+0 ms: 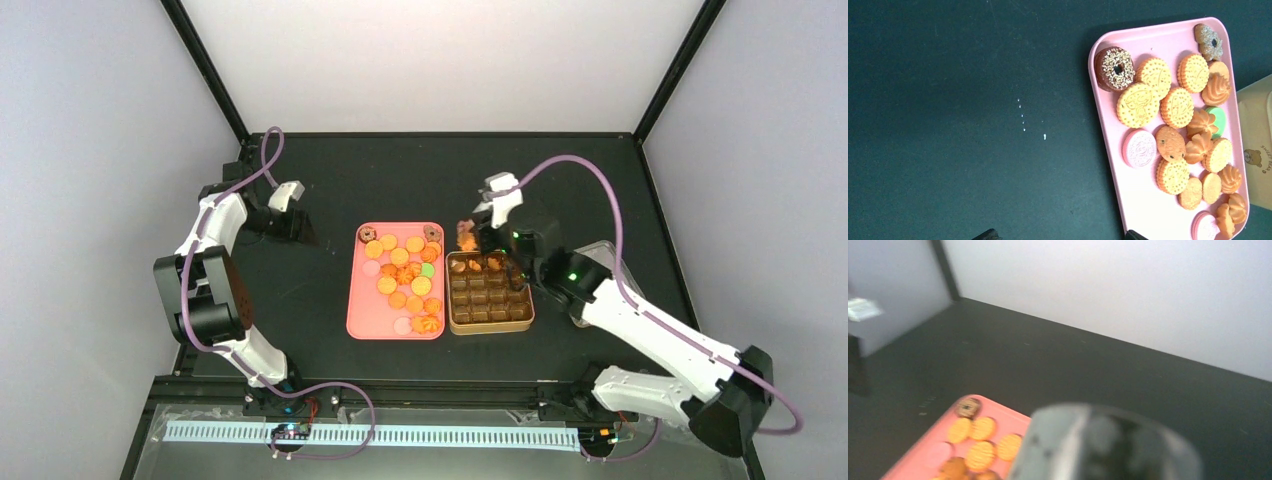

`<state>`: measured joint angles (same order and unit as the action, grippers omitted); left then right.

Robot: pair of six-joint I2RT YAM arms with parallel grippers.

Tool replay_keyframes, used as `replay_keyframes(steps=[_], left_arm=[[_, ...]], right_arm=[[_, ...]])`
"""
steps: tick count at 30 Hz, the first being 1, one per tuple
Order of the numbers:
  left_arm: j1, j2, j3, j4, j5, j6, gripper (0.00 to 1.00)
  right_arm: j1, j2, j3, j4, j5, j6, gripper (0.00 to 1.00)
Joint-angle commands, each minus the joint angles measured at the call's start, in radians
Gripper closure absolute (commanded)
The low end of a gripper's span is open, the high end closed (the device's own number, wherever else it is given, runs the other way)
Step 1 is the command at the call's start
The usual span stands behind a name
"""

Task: Pack the cookies
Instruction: Place the fake cookies in the empty pocket of the box.

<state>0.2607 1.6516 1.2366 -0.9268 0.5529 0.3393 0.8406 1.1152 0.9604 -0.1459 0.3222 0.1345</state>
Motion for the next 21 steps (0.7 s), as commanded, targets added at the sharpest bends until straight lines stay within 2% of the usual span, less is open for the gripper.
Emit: replay_keyframes(steps=[1, 6, 13, 16, 21], left_arm=[[0.008, 0.015, 0.037, -0.010, 0.034, -0.002, 0.34], [0.008, 0.019, 0.031, -0.007, 0.034, 0.001, 0.34], [0.008, 0.022, 0.027, -0.003, 0.035, 0.003, 0.34], [0.008, 0.021, 0.027, -0.003, 0.037, 0.003, 0.34], [0.009, 0.018, 0.021, 0.000, 0.039, 0.005, 0.34]], right_arm=[[-0.081, -0.106, -0.059, -0.112, 0.127, 0.057, 0.88], [-0.139, -0.178, -0.112, -0.183, 0.207, 0.097, 0.88], [-0.187, -0.185, -0.135, -0.190, 0.200, 0.114, 0.85], [-0.188, -0.171, -0.137, -0.179, 0.189, 0.113, 0.80], [-0.187, -0.156, -0.141, -0.158, 0.169, 0.107, 0.65]])
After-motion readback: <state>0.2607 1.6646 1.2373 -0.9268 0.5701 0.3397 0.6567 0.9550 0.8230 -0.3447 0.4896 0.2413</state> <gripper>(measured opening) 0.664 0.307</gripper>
